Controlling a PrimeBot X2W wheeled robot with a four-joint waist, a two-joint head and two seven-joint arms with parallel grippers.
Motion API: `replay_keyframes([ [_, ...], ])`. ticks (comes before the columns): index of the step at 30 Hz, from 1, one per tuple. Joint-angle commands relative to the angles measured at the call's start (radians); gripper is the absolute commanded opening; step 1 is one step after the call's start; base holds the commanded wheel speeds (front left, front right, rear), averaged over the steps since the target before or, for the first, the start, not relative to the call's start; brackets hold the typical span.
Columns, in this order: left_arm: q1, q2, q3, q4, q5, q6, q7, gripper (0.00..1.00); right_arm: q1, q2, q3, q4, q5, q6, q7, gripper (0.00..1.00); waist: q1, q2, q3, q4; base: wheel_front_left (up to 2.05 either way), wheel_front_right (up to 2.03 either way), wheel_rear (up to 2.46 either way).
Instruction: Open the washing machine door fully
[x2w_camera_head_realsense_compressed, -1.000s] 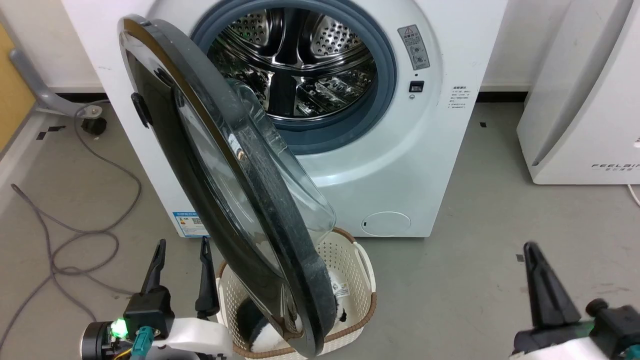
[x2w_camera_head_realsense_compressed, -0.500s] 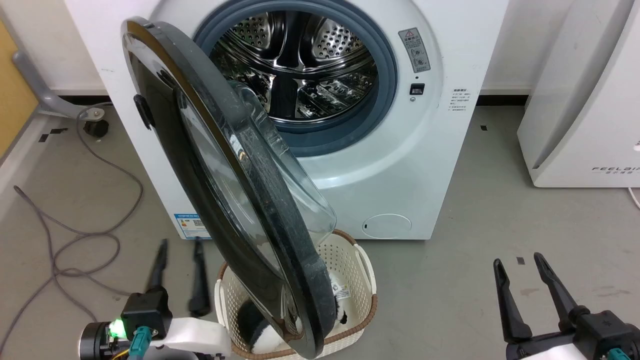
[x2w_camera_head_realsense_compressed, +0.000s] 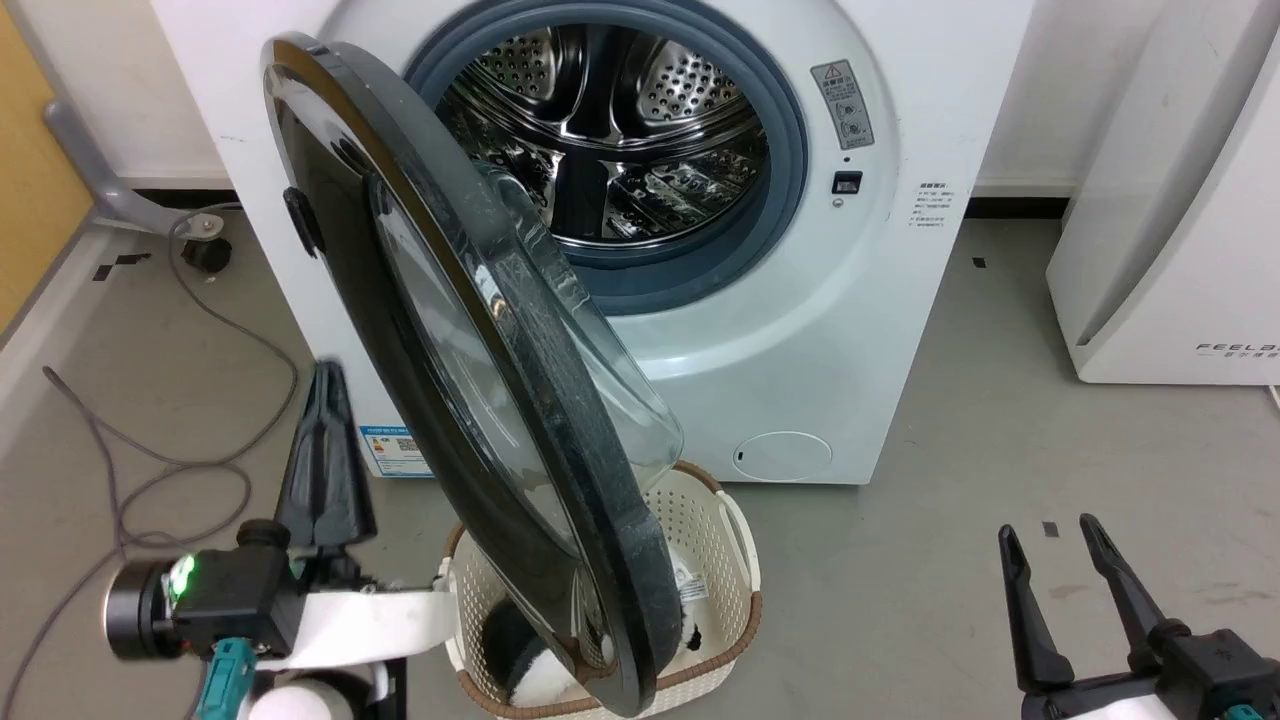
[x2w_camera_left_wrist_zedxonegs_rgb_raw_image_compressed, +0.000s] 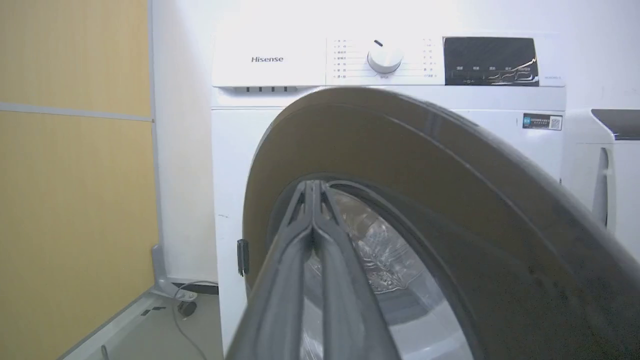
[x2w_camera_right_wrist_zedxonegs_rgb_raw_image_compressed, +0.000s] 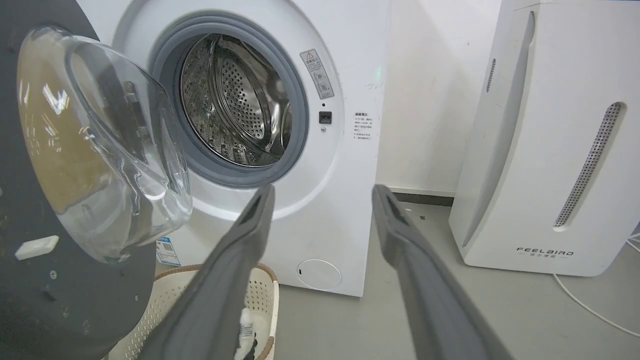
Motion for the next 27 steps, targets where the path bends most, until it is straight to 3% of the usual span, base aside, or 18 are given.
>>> replay_keyframes([
  [1, -0.018, 0.001, -0.013, -0.028, 0.011, -0.008, -0.004, 0.00, 0.012, 0.006, -0.002, -0.005, 0.000, 0.005, -0.005, 1.00, 0.0000, 0.0000, 0.000, 0.000, 0.00, 0.00, 0.00],
  [13, -0.063, 0.001, -0.225, -0.233, 0.051, -0.052, -0.004, 0.00, 0.014, 0.006, -0.002, -0.003, 0.009, 0.005, -0.005, 1.00, 0.0000, 0.0000, -0.002, -0.003, 0.00, 0.00, 0.00],
  [27, -0.064, 0.001, -0.520, -0.218, 0.033, -0.107, -0.004, 0.00, 0.013, 0.006, -0.002, -0.002, 0.014, 0.005, -0.005, 1.00, 0.0000, 0.0000, 0.002, 0.020, 0.00, 0.00, 0.00],
])
